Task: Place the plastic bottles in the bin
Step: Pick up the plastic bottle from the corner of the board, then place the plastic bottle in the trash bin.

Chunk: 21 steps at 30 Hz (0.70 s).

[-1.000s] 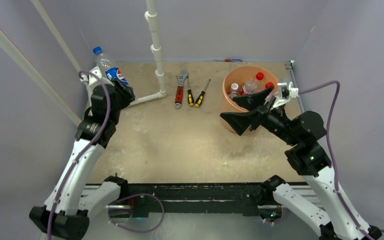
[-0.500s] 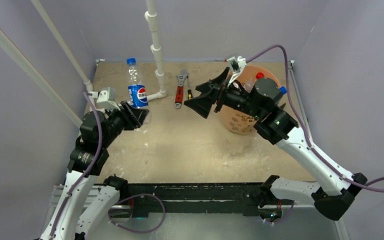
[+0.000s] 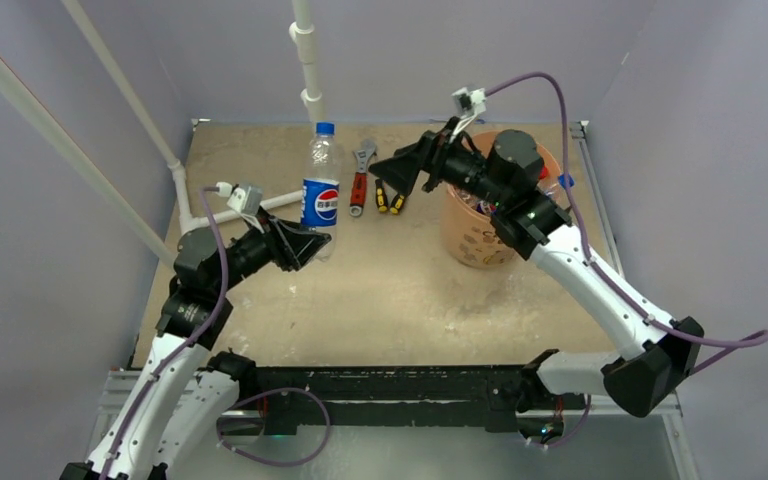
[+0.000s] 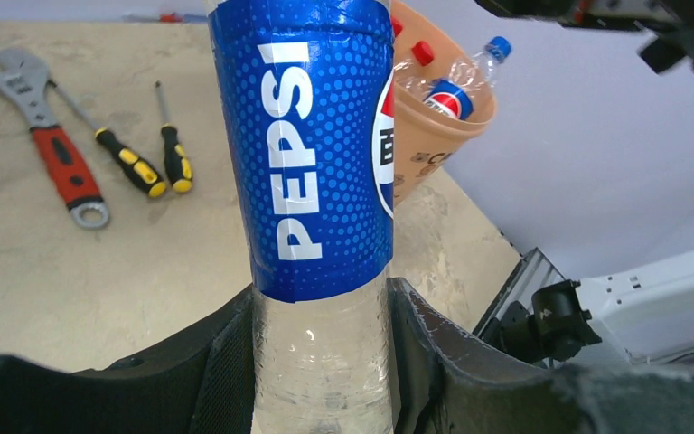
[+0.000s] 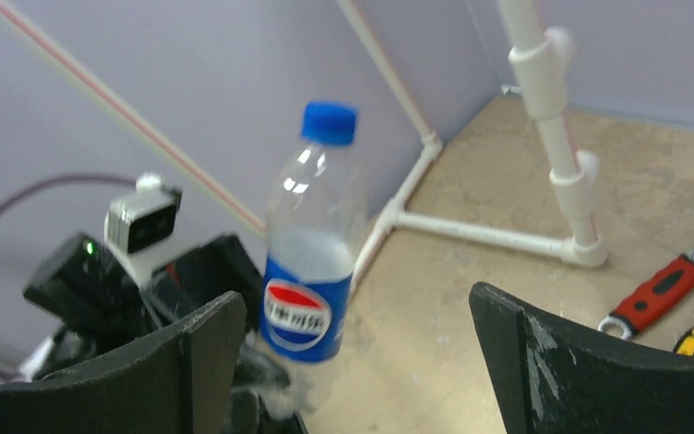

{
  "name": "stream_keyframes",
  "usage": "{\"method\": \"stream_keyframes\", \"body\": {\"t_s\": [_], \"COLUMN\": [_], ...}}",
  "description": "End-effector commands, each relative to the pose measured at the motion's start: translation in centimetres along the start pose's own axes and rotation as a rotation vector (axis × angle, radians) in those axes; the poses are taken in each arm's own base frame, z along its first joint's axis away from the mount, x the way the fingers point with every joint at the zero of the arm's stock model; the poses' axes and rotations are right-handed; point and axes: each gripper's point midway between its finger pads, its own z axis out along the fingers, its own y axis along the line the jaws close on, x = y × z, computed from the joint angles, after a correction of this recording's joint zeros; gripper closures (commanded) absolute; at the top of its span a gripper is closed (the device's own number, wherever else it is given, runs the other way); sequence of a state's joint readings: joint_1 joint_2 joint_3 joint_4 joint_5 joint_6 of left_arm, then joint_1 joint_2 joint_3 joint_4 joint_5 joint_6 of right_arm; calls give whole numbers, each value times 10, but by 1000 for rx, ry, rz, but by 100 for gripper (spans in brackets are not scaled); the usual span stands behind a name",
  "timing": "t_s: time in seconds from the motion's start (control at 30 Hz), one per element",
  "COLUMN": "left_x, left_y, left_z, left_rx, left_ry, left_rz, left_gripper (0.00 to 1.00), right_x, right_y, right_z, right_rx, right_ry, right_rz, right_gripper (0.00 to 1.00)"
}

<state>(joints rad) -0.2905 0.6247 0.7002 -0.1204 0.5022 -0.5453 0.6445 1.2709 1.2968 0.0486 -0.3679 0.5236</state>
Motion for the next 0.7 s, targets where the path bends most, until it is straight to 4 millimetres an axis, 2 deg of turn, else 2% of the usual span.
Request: {"method": "stream_keyframes", "body": {"t_s": [0.0, 0.07, 0.2, 0.37, 0.53, 0.67], "left_x": [-18, -18, -14, -14, -13, -13], "left_y": [-29, -32, -35, -39, -43, -45], "left_z": [3, 5, 12, 18, 22, 23], "left_rx": [182, 215, 248, 248, 247, 248], "left_ry": [-87, -102, -101, -93, -85, -85], "left_rz": [139, 153, 158, 171, 178, 179], "left_gripper": [66, 67, 67, 68, 68, 69], "right_x": [-43, -43, -65, -77, -72, -62], "right_y": [22, 28, 24, 24, 28, 35], "right_z": [-5, 1, 10, 24, 39, 53], "right_rx": [-169, -222, -190, -191, -206, -209], "right_ry": [-76, -64, -133, -139, -107, -62], "right_rz": [79, 87, 82, 78, 67, 50], "right_gripper": [1, 1, 1, 1, 1, 11]}}
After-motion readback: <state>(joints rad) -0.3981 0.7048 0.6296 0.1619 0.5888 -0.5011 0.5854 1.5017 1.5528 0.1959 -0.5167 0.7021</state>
